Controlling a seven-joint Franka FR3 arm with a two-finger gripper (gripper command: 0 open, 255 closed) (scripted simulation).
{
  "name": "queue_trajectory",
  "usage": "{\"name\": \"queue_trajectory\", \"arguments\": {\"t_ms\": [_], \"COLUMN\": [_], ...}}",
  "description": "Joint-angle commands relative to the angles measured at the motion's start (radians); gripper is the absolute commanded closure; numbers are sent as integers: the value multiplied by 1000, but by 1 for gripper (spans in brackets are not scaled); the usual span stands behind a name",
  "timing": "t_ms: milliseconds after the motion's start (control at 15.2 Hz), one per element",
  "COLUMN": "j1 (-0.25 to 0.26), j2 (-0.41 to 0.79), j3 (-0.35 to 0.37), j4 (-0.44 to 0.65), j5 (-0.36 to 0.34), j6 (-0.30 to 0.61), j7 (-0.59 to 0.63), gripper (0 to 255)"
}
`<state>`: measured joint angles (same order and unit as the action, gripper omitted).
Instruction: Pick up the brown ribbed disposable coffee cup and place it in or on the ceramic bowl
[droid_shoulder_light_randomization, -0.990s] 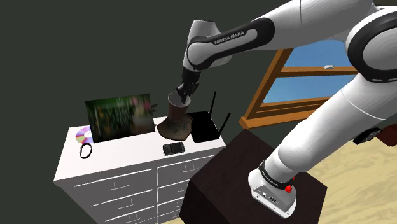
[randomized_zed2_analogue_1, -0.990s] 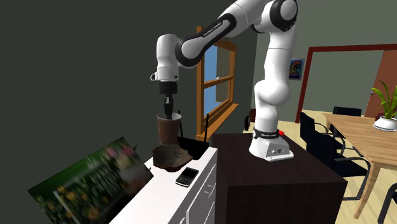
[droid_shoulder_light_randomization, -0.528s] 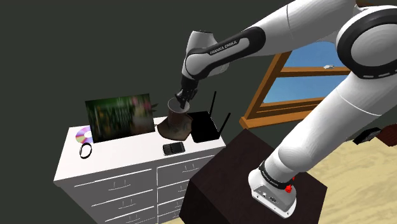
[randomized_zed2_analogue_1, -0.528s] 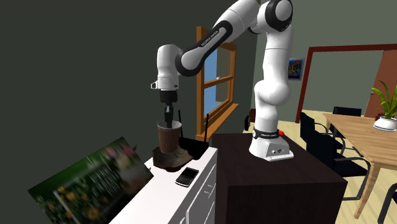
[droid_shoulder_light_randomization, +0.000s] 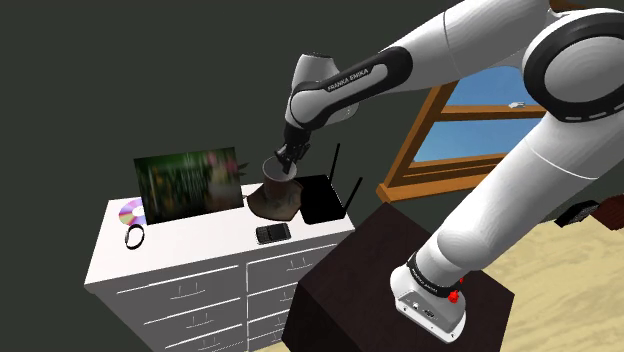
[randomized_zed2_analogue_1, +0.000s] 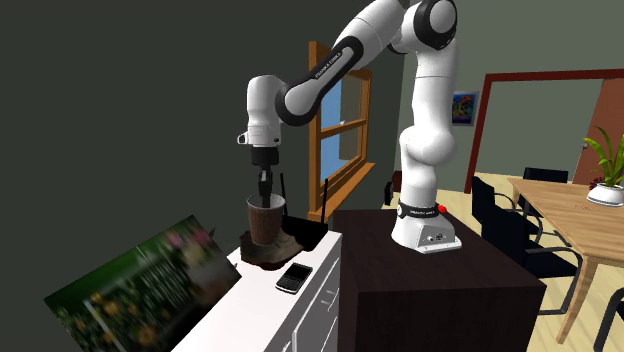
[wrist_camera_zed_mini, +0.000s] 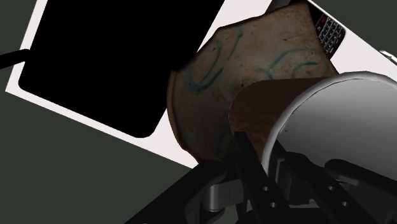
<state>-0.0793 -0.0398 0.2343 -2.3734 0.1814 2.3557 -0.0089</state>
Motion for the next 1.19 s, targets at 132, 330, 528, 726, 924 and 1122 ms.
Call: {"name": "queue_trajectory", "arguments": {"t_ms": [132,330,528,726,924,1122], "j1": [0,0,-5,-8,-8,-8], "j2": [0,0,-45,-81,-81,-81], "j3": [0,0,-6,-12,-12,-12], "j4": [0,0,25,52,52,52], "j5": [0,0,2,2,2,2], "j6": [0,0,-70,-133,-133,-133], "j7": [0,0,-3,-5,-5,-5], "gripper": [0,0,0,0,0,0]}}
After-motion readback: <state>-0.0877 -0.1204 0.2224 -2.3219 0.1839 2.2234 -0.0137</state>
